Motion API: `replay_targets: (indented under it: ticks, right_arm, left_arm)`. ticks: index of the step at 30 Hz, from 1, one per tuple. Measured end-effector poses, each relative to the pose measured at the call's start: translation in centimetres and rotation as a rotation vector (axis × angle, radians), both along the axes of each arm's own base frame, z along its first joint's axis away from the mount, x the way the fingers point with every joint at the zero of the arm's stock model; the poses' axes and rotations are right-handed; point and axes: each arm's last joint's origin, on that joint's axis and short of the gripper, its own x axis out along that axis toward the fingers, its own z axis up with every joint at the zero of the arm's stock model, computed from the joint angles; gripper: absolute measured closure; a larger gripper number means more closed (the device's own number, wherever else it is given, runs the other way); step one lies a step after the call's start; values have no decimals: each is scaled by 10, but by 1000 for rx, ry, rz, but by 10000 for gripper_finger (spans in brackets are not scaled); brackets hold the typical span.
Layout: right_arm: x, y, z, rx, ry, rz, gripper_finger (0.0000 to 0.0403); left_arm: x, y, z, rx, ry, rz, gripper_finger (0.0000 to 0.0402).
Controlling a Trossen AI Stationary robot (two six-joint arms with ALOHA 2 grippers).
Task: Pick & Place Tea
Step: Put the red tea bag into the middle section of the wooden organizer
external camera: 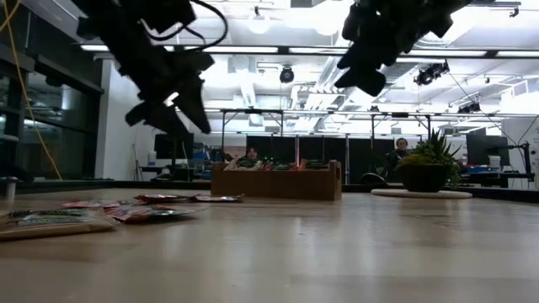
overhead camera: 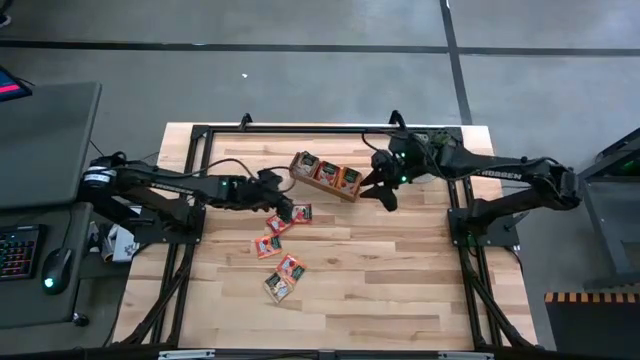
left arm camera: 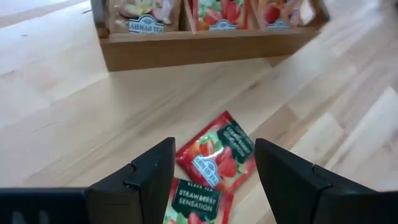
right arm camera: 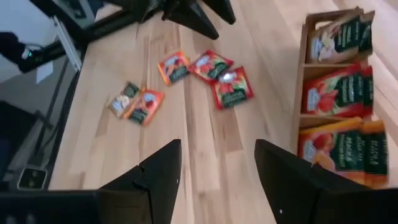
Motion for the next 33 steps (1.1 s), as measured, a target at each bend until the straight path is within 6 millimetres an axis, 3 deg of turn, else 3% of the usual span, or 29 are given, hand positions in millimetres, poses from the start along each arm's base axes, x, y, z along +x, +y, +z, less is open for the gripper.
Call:
replay_targets:
  ticks: [10, 16, 26, 33]
  right_arm:
    - [31, 30, -4, -2, -63, -145, 204]
    - [68, 53, -33, 88, -73, -140, 204]
    - [112, 82, -92, 179, -31, -153, 204]
    - [129, 82, -99, 193, -24, -176, 204]
  left_arm:
    - [-12, -6, -19, -68, -55, -234, 186]
    - [-4, -9, -30, -79, -49, -357, 186]
    - [2, -5, -44, 179, 94, -480, 186]
    - [8, -5, -63, 293, 202, -603, 186]
